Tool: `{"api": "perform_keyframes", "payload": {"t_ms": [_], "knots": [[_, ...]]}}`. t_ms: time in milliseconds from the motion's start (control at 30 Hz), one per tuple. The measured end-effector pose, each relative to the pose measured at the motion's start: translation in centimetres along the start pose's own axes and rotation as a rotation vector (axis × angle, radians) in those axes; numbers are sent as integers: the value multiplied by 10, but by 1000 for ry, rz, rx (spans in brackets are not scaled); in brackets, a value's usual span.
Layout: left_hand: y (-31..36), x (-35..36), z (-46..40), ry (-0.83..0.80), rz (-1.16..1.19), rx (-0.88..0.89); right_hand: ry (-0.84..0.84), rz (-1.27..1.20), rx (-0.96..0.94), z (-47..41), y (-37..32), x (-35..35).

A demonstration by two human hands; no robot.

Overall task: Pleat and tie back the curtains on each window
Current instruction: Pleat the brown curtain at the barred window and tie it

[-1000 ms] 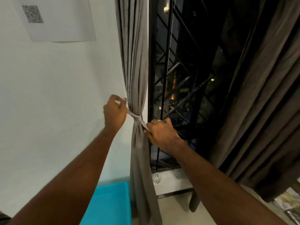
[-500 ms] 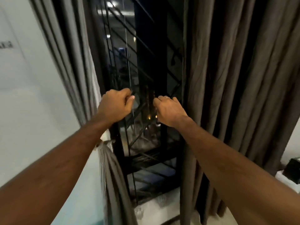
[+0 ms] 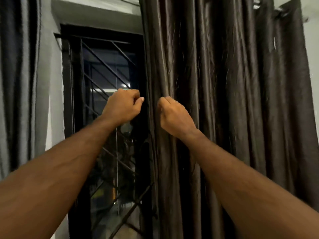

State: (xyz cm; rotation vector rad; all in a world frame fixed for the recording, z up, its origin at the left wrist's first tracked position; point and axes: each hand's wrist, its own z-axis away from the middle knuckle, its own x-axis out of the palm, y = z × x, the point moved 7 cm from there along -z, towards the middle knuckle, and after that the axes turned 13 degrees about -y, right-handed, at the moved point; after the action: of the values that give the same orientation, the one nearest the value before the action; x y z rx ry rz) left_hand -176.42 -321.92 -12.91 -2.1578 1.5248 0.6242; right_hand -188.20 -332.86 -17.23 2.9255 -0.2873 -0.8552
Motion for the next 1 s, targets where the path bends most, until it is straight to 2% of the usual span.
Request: {"api": "perform_keyframes", "payload": {"t_ms": [200, 400, 533, 833, 1000], "knots": [[24, -41, -62, 87, -25, -86, 186, -90, -8, -46, 28, -54], [49, -84, -122, 189, -85, -267, 322, -20, 33, -94, 61, -101], [44, -95, -149, 251, -78, -353, 398, 36, 131, -115, 89, -121], [42, -100, -190, 333, 7, -302, 379, 34, 319, -147, 125, -142], [45, -108, -211, 365, 25, -266, 319, -118, 439, -167, 149, -150]]}}
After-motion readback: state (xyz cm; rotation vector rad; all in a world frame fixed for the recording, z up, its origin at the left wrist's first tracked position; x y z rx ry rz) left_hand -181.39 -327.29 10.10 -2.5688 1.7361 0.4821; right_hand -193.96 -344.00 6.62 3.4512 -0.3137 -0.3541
